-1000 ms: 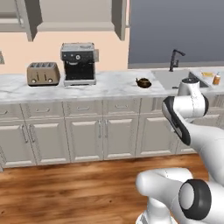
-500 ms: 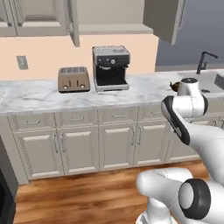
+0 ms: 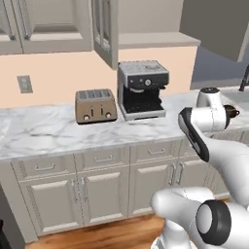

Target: Open the cabinet. Pick the soap dispenser and place it next to the sink. Then close the cabinet.

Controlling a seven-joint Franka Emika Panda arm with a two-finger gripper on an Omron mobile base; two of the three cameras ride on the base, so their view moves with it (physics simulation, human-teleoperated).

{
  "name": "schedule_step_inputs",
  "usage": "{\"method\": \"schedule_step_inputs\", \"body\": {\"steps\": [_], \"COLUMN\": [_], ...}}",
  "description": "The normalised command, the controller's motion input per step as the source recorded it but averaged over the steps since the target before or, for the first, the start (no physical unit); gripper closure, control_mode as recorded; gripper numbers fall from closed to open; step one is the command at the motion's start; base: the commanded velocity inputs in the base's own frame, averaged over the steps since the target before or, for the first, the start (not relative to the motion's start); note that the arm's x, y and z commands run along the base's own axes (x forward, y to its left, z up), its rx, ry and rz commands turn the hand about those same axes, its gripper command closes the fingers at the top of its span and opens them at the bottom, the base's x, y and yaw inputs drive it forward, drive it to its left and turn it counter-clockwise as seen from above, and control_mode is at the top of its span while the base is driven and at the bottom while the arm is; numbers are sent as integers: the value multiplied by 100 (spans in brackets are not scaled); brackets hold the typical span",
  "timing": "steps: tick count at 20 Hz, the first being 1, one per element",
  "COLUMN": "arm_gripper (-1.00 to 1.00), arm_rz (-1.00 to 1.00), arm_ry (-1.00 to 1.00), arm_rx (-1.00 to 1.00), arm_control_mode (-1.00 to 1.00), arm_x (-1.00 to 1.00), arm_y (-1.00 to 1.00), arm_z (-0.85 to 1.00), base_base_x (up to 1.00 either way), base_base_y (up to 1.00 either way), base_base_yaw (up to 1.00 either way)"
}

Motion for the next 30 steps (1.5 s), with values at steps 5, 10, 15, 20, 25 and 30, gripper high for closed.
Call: {"method": "schedule_step_inputs", "body": {"steps": [5,10,15,20,25,30], "arm_gripper": [-100,-100,-100,-100,-100,-100], "arm_rz": [0,0,0,0,0,0], "arm_ry": [0,0,0,0,0,0], "arm_rx": [0,0,0,0,0,0], "arm_control_mode": [100,100,100,100,100,100], "arm_x": [0,0,0,0,0,0], "arm_y": [0,0,0,0,0,0], "arm_z": [0,0,0,0,0,0], "base_base_x": [93,82,32,-3,1,-1], "base_base_y": [0,-2,-23,-19,-41,-39], "base_base_yaw": [17,15,-13,-9,-9,-12]}}
